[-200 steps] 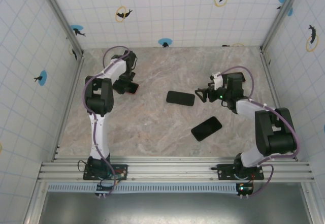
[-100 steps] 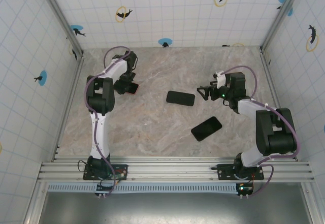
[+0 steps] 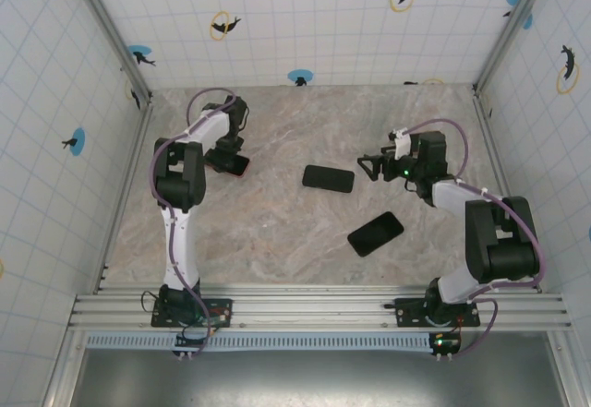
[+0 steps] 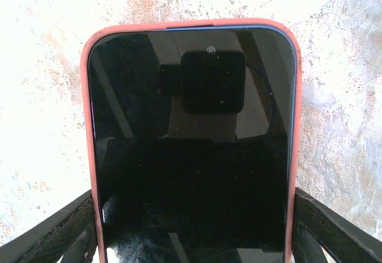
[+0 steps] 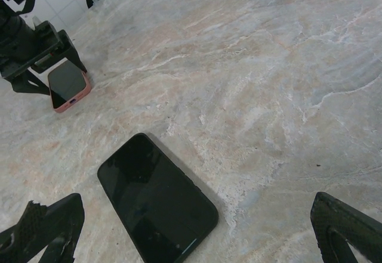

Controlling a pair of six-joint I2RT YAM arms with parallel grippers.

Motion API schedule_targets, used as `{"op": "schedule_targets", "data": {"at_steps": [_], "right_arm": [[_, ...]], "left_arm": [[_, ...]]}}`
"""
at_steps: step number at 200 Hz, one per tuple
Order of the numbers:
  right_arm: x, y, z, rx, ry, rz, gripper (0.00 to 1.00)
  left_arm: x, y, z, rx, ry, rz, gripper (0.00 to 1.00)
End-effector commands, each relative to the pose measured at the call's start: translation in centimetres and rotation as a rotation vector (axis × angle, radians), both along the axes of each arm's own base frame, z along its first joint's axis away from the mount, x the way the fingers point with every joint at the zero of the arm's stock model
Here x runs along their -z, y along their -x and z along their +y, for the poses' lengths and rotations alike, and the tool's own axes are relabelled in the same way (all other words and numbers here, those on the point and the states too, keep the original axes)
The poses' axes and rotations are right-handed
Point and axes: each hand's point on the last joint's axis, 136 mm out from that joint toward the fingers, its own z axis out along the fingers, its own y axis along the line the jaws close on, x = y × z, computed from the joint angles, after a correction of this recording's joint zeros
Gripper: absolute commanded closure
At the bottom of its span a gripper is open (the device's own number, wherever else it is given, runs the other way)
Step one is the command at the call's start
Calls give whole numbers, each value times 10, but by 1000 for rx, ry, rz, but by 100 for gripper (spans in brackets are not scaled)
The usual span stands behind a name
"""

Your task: Take the phone out of the phone case

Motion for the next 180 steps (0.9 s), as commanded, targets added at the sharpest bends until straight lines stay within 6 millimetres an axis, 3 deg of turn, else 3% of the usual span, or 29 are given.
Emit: {"op": "schedule_targets", "data": {"at_steps": [1,72,106,157,180], "right_arm": [[-20,4,12,-23,-62,-47,0],[-27,0,47,8,-145,13,0],[-33,-1,69,-2,-214,44,0],[-41,1,116,-77,-307,88,0],[-43,2,141,-128,-340,126,0]], "left_arm": [[13,19,3,-6,19,77,34],[-45,12,0,27,24,-43,35],[-75,20,-7,60,40,-97,35],[-103,32,-45,140,141,-203,36],[-115,28,-68,167,201,-281,35]]}}
